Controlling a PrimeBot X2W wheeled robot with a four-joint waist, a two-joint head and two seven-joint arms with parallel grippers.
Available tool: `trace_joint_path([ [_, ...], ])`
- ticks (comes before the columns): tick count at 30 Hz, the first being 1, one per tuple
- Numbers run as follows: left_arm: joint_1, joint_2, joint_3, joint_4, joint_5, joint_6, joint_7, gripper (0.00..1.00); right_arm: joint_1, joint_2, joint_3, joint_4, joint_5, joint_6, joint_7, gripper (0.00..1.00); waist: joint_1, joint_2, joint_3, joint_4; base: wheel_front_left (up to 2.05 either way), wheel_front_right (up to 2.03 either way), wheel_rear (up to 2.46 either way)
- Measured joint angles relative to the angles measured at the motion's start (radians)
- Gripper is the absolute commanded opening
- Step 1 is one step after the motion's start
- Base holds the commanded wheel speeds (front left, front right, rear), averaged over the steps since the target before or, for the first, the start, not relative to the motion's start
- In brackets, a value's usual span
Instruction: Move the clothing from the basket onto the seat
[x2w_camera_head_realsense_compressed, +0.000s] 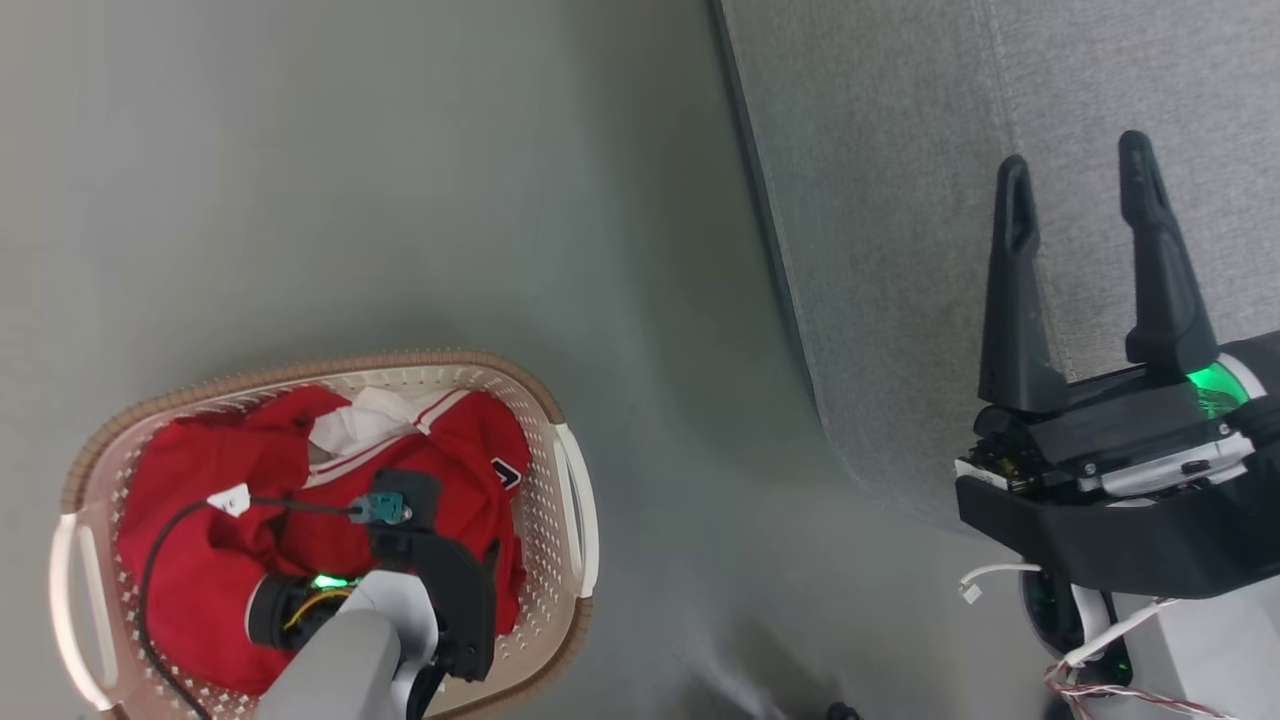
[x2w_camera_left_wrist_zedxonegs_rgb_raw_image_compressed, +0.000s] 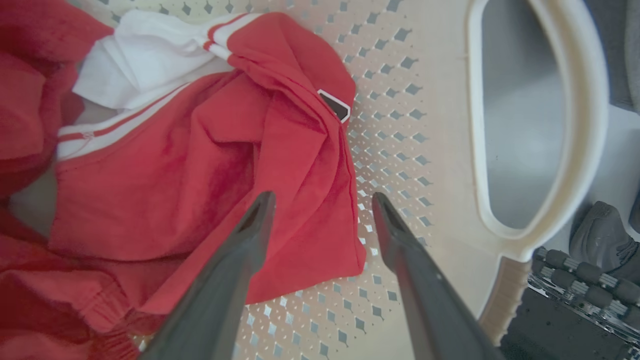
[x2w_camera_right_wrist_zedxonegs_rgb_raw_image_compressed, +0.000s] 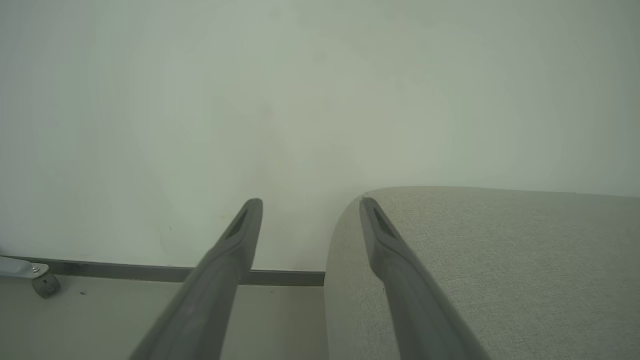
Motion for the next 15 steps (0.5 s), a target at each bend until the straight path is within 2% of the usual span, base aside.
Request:
trace_joint_path([
  [5, -0.043, 0.0, -0.01, 0.029, 0.017, 0.003, 0.006, 1.0, 0.0, 0.003, -0.019, -0.027, -0.019, 0.0, 0.001, 1.0, -0.0001, 0.0, 0.046, -0.004, 0.0, 0.0, 0.0],
  [15, -0.069, 0.001, -0.006, 0.101, 0.017, 0.056, 0.006, 1.0, 0.004, 0.01, -0.043, -0.057, -0.058, 0.0, 0.009, 1.0, -0.0001, 0.0, 0.1, 0.017, 0.0, 0.0, 0.0],
])
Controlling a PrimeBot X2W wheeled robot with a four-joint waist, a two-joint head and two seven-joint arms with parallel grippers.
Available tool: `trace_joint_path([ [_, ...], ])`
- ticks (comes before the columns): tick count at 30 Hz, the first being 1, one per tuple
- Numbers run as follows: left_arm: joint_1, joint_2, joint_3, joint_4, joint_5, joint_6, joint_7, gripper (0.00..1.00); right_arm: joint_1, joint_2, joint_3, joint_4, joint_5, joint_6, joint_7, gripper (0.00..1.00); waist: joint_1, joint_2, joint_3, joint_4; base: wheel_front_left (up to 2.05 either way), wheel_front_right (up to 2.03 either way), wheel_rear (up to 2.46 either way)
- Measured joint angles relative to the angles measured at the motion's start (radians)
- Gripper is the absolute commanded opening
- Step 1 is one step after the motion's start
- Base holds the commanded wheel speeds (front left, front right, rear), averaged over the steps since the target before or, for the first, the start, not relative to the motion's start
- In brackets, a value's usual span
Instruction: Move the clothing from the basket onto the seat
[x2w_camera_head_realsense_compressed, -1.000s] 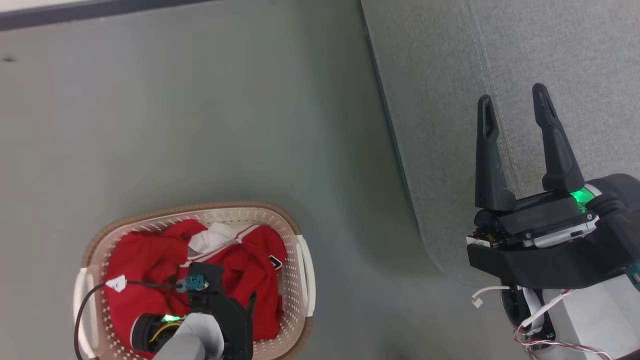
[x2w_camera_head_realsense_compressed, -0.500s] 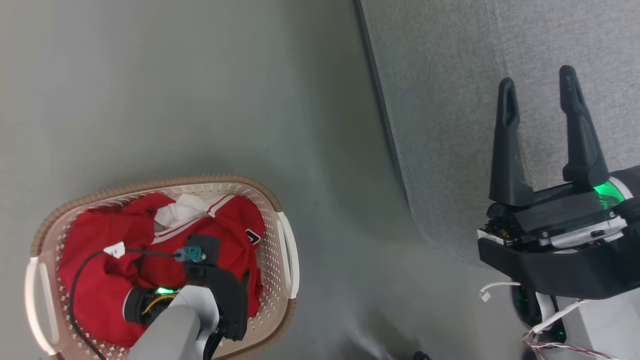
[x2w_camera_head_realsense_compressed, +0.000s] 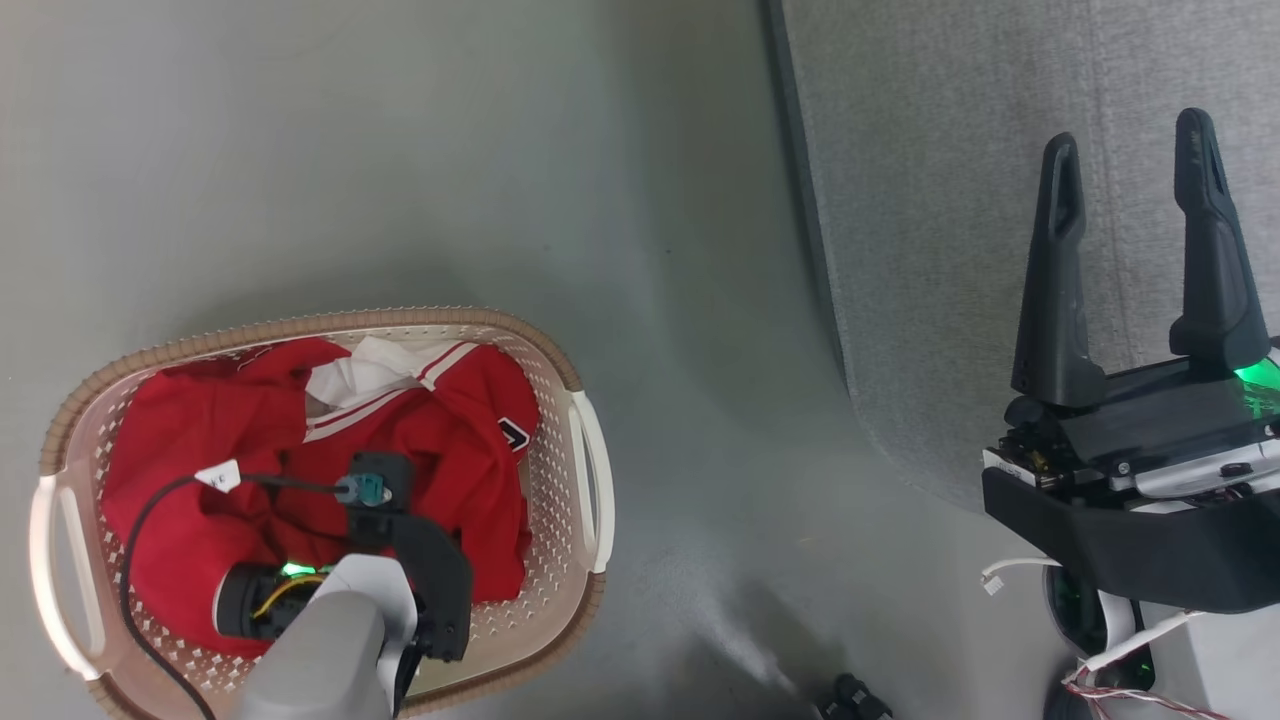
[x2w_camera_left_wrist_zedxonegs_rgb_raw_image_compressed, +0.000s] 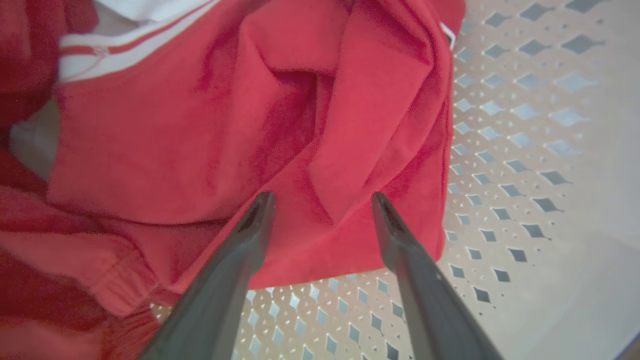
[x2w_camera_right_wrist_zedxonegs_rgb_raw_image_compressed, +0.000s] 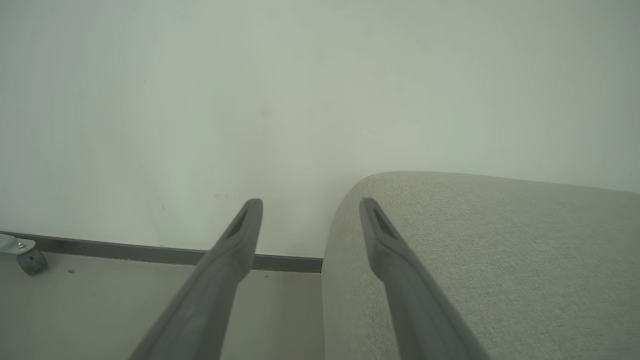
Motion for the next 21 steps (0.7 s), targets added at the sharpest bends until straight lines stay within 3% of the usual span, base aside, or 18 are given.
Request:
trace_joint_path([
  [7, -0.044, -0.001, 0.004, 0.018, 0.0, 0.015, 0.0, 1.0, 0.019, 0.0, -0.009, -0.029, -0.016, 0.0, 0.016, 1.0, 0.0001, 0.0, 0.023, 0.022, 0.0, 0.0, 0.0],
  [10, -0.05, 0.0, 0.003, 0.031, 0.0, 0.005, 0.0, 0.21, 0.018, 0.003, -0.006, -0.029, -0.016, 0.0, 0.018, 1.0, 0.0001, 0.0, 0.029, 0.03, 0.0, 0.0, 0.0],
  [11, -0.05, -0.001, 0.002, 0.035, 0.0, -0.003, 0.0, 0.21, 0.018, 0.003, -0.006, -0.029, -0.016, 0.0, 0.021, 1.0, 0.0001, 0.0, 0.03, 0.032, 0.0, 0.0, 0.0],
  [12, -0.05, -0.001, 0.002, 0.037, 0.0, -0.004, 0.0, 0.0, 0.018, 0.003, -0.006, -0.03, -0.016, 0.0, 0.024, 1.0, 0.0, 0.0, 0.031, 0.033, 0.0, 0.0, 0.0],
  [21, -0.056, -0.001, -0.004, 0.047, 0.0, -0.02, 0.0, 0.0, 0.018, 0.003, -0.014, -0.033, -0.016, 0.0, 0.034, 1.0, 0.0, -0.0001, 0.033, 0.039, 0.0, 0.0, 0.0],
])
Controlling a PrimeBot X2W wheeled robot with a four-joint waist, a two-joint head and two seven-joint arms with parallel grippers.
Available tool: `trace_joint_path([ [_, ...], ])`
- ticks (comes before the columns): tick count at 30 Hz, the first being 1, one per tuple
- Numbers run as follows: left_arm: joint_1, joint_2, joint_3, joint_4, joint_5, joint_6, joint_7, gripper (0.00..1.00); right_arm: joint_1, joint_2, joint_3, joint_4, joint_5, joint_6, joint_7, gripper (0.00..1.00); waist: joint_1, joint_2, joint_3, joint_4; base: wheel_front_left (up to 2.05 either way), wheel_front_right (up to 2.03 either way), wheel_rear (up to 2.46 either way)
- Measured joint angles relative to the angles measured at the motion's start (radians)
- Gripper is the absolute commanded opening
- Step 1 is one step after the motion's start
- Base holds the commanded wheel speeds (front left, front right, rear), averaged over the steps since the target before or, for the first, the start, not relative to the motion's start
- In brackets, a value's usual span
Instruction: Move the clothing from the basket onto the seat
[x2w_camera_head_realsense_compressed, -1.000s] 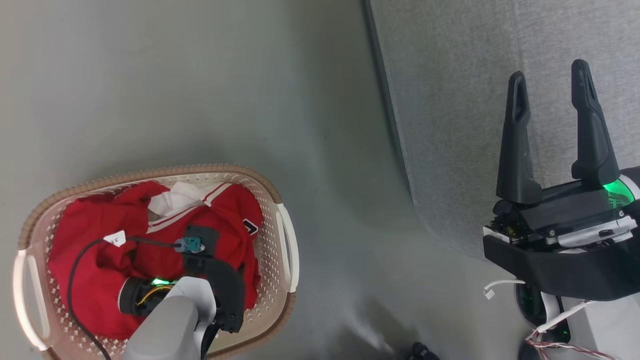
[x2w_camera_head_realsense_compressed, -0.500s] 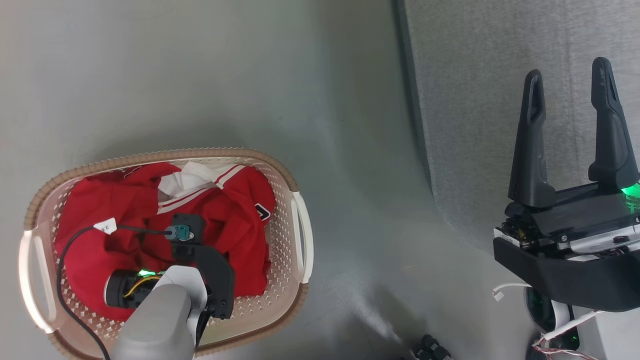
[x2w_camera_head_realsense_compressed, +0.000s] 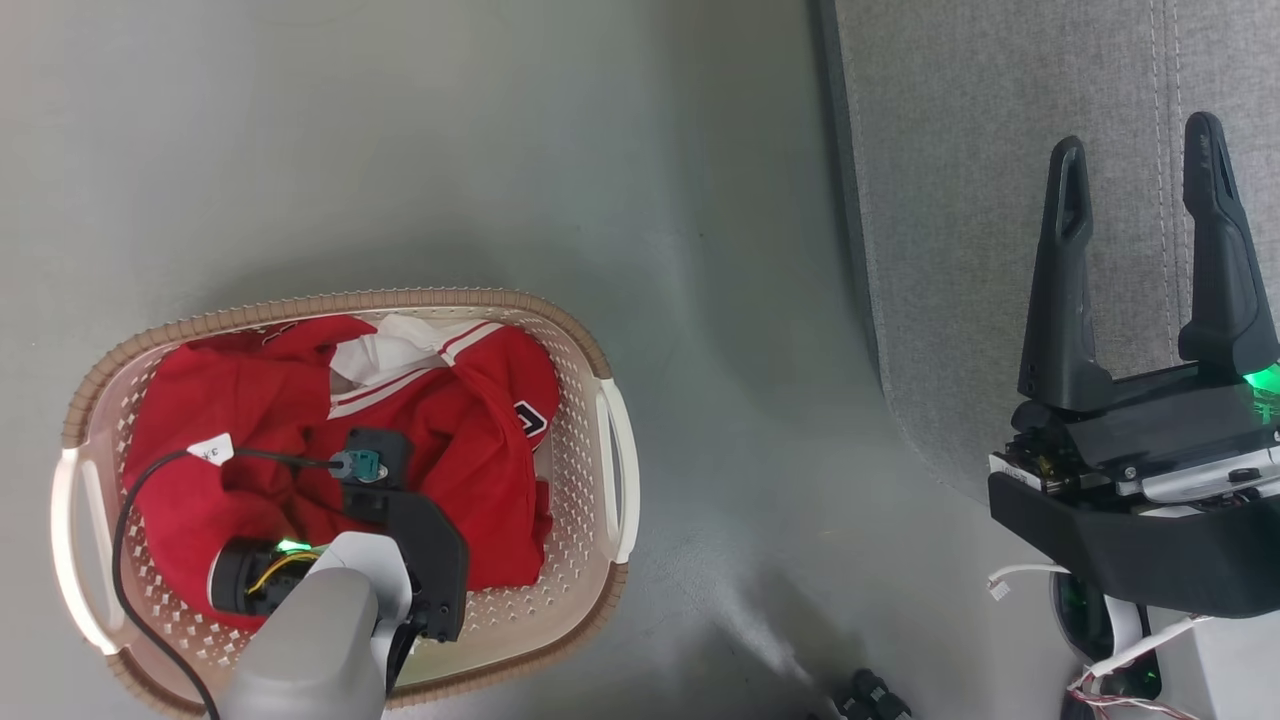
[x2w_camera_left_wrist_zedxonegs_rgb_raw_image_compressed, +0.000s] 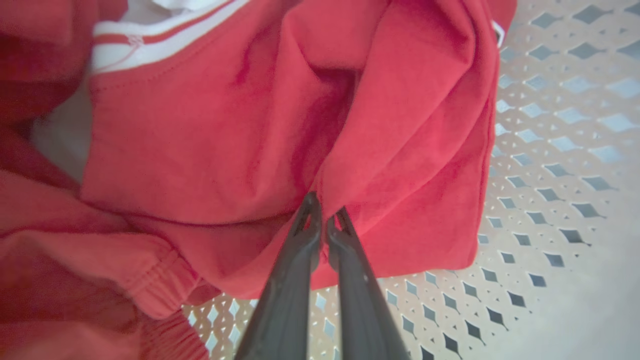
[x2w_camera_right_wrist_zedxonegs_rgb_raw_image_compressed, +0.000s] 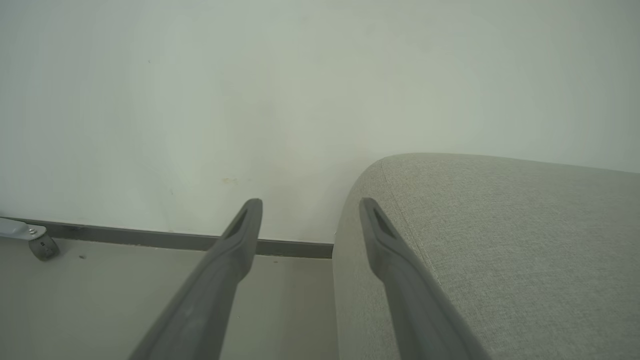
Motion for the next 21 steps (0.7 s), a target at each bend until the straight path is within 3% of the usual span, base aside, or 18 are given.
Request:
trace_joint_path([
  [9, -0.019, -0.001, -0.012, -0.001, 0.0, -0.011, -0.046, 0.0, -0.004, 0.002, -0.007, 0.05, 0.001, 0.0, -0.001, 1.0, 0.0, 0.0, -0.02, 0.015, 0.0, 0.0, 0.0],
  [21, 0.007, -0.004, -0.004, -0.022, -0.019, -0.037, -0.152, 0.0, -0.019, -0.004, -0.011, 0.179, 0.02, 0.015, -0.01, 1.0, -0.0001, 0.0, -0.131, 0.059, 0.0, 0.0, 0.0],
])
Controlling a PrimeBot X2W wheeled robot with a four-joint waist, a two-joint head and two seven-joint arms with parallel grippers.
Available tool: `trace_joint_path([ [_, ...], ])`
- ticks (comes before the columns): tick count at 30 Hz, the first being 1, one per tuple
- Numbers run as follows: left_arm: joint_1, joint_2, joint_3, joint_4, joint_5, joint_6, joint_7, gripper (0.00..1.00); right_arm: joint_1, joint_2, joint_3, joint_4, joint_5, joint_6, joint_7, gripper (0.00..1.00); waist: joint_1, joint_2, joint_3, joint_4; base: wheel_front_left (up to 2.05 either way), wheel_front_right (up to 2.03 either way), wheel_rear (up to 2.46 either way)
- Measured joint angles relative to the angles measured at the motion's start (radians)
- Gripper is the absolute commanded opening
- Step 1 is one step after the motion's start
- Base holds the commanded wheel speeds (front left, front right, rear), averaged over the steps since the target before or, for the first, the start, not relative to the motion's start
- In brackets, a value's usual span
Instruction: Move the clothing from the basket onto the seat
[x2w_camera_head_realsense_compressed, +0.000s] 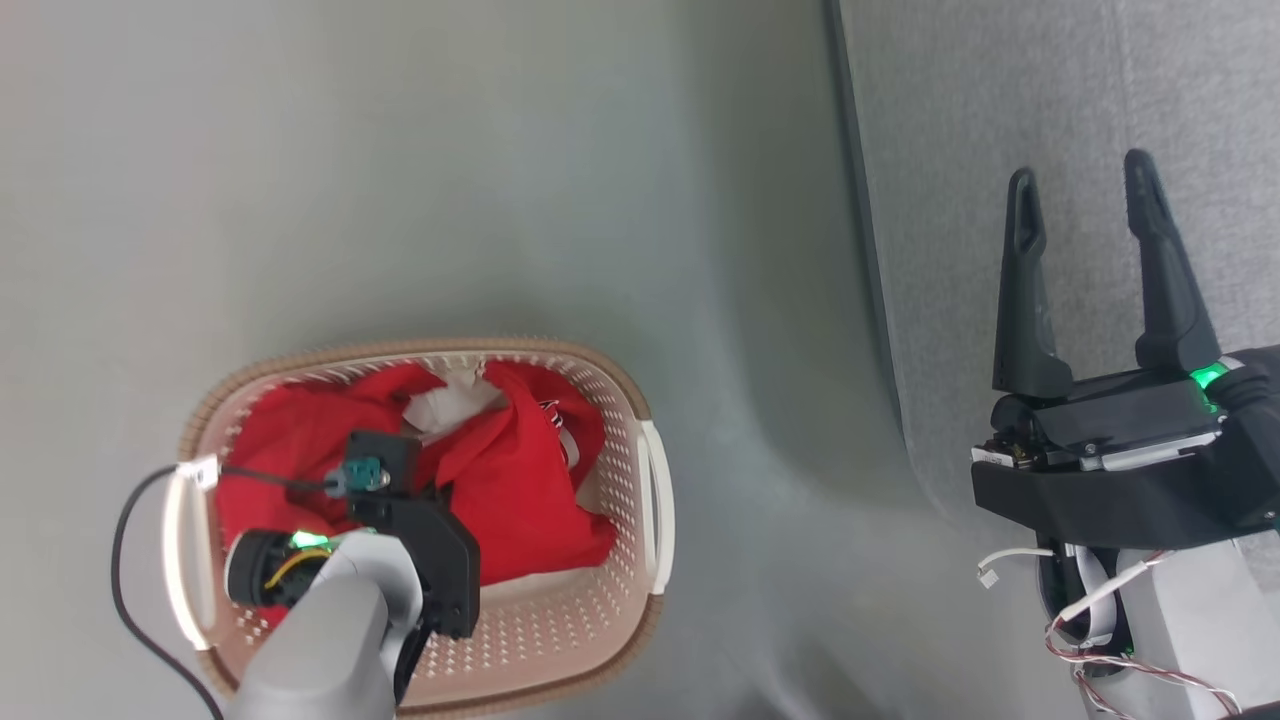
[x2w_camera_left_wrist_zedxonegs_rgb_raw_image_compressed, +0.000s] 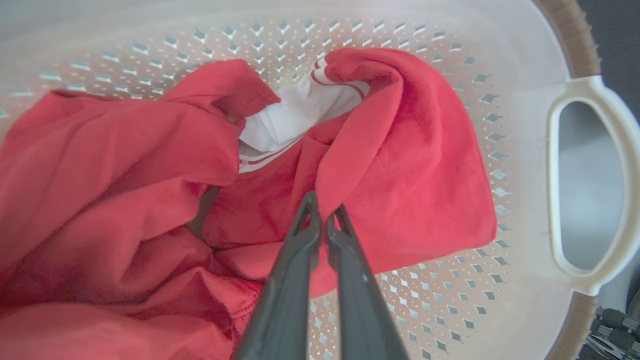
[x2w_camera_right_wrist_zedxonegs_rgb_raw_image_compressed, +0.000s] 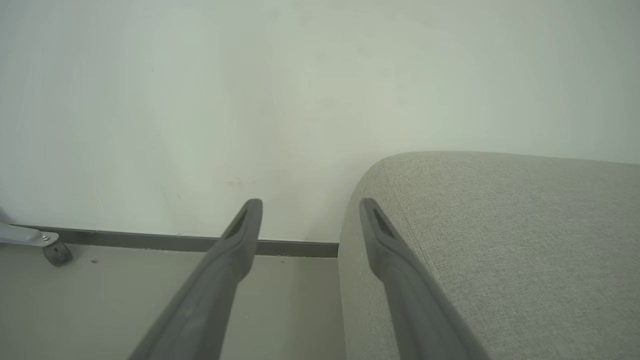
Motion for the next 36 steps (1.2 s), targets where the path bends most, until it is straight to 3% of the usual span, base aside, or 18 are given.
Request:
trace_joint_path([
  [16, 0.132, -0.004, -0.027, -0.115, -0.072, -0.034, -0.167, 0.0, 0.077, -0.03, -0.026, 0.179, 0.057, 0.04, -0.01, 1.0, -0.0002, 0.0, -0.229, 0.071, 0.0, 0.0, 0.0],
  [36, 0.284, 0.001, 0.032, -0.303, -0.131, -0.035, -0.211, 0.0, 0.238, -0.039, -0.045, 0.293, 0.115, 0.066, -0.019, 1.0, -0.0002, -0.0001, -0.512, 0.16, 0.0, 0.0, 0.0],
])
